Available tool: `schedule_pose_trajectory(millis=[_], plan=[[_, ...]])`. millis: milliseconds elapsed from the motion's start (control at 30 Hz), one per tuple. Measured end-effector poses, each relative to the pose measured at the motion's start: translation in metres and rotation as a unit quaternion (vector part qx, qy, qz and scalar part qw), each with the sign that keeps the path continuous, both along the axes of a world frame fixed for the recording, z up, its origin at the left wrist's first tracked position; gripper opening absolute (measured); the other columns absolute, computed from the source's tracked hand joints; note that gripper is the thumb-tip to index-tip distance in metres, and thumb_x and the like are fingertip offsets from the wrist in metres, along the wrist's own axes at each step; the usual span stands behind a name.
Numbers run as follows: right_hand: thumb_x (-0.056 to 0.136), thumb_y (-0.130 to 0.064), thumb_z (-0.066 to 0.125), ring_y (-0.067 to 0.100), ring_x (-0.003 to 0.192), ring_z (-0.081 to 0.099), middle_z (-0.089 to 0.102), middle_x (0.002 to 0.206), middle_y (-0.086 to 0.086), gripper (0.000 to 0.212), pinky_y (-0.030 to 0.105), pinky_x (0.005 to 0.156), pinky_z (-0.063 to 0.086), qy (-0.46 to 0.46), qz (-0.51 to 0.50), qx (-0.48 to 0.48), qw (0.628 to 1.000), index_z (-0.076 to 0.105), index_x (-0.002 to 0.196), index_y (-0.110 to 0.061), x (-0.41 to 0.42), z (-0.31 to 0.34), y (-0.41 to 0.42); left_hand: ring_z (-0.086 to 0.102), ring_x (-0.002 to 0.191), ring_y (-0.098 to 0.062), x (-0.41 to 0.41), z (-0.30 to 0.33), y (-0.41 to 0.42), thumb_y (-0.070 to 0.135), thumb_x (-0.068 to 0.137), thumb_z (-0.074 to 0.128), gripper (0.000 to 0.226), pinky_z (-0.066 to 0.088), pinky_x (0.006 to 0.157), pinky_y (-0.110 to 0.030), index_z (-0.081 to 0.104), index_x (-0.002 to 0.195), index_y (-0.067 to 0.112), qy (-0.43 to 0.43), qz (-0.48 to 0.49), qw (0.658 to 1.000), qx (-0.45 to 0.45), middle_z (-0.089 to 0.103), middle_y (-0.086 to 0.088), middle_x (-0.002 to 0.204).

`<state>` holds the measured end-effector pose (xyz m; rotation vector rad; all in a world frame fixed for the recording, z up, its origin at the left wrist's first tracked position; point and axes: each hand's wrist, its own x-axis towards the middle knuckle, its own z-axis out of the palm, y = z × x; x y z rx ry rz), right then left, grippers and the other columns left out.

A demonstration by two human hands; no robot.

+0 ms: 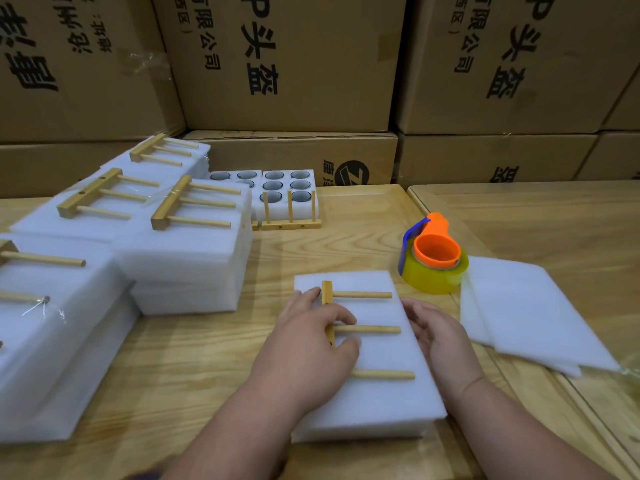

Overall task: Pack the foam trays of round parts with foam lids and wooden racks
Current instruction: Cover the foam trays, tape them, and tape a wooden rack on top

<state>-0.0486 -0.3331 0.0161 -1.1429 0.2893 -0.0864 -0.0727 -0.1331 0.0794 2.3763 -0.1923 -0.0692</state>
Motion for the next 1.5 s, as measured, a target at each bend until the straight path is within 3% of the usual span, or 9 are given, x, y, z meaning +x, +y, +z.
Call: schedule_pose_trajectory(millis=[200, 367, 633, 767, 900, 1033, 1200, 1400, 1500], plan=[[0.097, 0.001, 0.055, 0.017, 0.074, 0.075, 0.079, 0.091, 0.008, 0.020, 0.026, 0.056, 0.057, -0.037, 0.010, -0.091, 0.995, 0.072, 0.104, -0.009, -0.005, 0.000, 0.001, 0.028, 0.147, -0.006, -0.002, -0.002, -0.008, 0.038, 0.088, 0.065, 0.007, 0.031, 0.117, -0.028, 0.061, 0.087, 0.044, -0.032, 0.047, 0.998, -0.016, 0.037, 0.014, 0.155], [0.097, 0.006, 0.054, 0.011, 0.079, 0.074, 0.079, 0.092, -0.001, 0.024, 0.022, 0.060, 0.056, -0.058, 0.010, -0.098, 0.993, 0.069, 0.107, -0.009, -0.006, 0.000, 0.003, 0.021, 0.152, -0.006, -0.001, -0.005, -0.007, 0.047, 0.091, 0.061, 0.033, 0.027, 0.121, -0.032, 0.059, 0.125, 0.046, -0.027, 0.044, 0.998, -0.026, 0.028, 0.015, 0.163], [0.096, 0.004, 0.056, 0.014, 0.086, 0.075, 0.079, 0.101, 0.001, 0.026, 0.023, 0.063, 0.057, -0.052, 0.004, -0.083, 0.995, 0.072, 0.107, -0.014, -0.005, -0.001, 0.002, 0.054, 0.129, 0.004, 0.001, -0.033, 0.026, 0.029, 0.104, 0.051, 0.044, 0.045, 0.109, -0.027, 0.045, 0.141, 0.053, 0.100, 0.084, 0.891, -0.436, 0.057, 0.029, 0.139], [0.095, 0.003, 0.058, 0.013, 0.084, 0.075, 0.079, 0.100, 0.001, 0.028, 0.023, 0.061, 0.057, -0.054, 0.003, -0.082, 0.995, 0.075, 0.101, -0.018, -0.005, -0.001, 0.002, 0.014, 0.149, 0.012, -0.005, -0.043, 0.025, 0.049, 0.087, 0.050, 0.048, 0.010, 0.126, -0.031, 0.049, 0.131, 0.066, 0.074, 0.033, 0.929, -0.362, 0.028, 0.031, 0.159], [0.096, 0.002, 0.059, 0.013, 0.086, 0.075, 0.079, 0.101, 0.000, 0.028, 0.022, 0.063, 0.057, -0.058, 0.004, -0.098, 0.994, 0.075, 0.100, -0.020, -0.006, -0.001, 0.002, 0.006, 0.142, 0.024, -0.005, -0.038, 0.025, 0.048, 0.088, 0.053, 0.045, 0.007, 0.121, -0.023, 0.051, 0.124, 0.075, 0.086, 0.025, 0.933, -0.348, 0.022, 0.031, 0.161], [0.096, 0.002, 0.059, 0.011, 0.084, 0.075, 0.079, 0.099, -0.001, 0.025, 0.021, 0.063, 0.057, -0.057, 0.003, -0.102, 0.993, 0.074, 0.102, -0.017, -0.006, 0.001, 0.001, 0.039, 0.141, 0.006, -0.006, -0.040, 0.022, 0.030, 0.097, 0.058, 0.053, 0.033, 0.119, -0.031, 0.048, 0.130, 0.071, 0.129, 0.042, 0.894, -0.427, 0.044, 0.029, 0.151], [0.096, 0.004, 0.057, 0.008, 0.080, 0.074, 0.079, 0.094, -0.005, 0.025, 0.019, 0.060, 0.056, -0.045, -0.004, -0.104, 0.994, 0.073, 0.102, -0.015, -0.004, 0.004, -0.001, 0.070, 0.098, 0.005, -0.007, -0.053, 0.017, 0.011, 0.104, 0.047, 0.062, 0.055, 0.066, -0.014, 0.031, 0.152, 0.047, 0.128, 0.062, 0.896, -0.421, 0.066, 0.036, 0.112], [0.101, -0.009, 0.053, 0.017, 0.087, 0.077, 0.079, 0.100, 0.009, 0.019, 0.030, 0.066, 0.060, 0.007, -0.017, 0.025, 1.000, 0.065, 0.115, -0.013, -0.004, 0.009, -0.003, 0.041, 0.140, 0.004, -0.007, -0.057, 0.045, 0.028, 0.108, 0.044, 0.042, 0.032, 0.119, -0.026, 0.049, 0.149, 0.034, 0.025, 0.046, 0.969, -0.240, 0.050, 0.023, 0.149], [0.103, -0.014, 0.051, 0.026, 0.101, 0.075, 0.076, 0.109, 0.017, 0.016, 0.043, 0.089, 0.056, 0.030, -0.061, 0.100, 0.993, 0.061, 0.115, -0.010, -0.001, 0.006, -0.012, 0.044, 0.136, 0.001, -0.007, -0.069, 0.069, 0.023, 0.103, 0.053, 0.035, 0.024, 0.112, -0.011, 0.065, 0.136, 0.027, -0.092, 0.085, 0.991, -0.050, 0.053, 0.023, 0.138]])
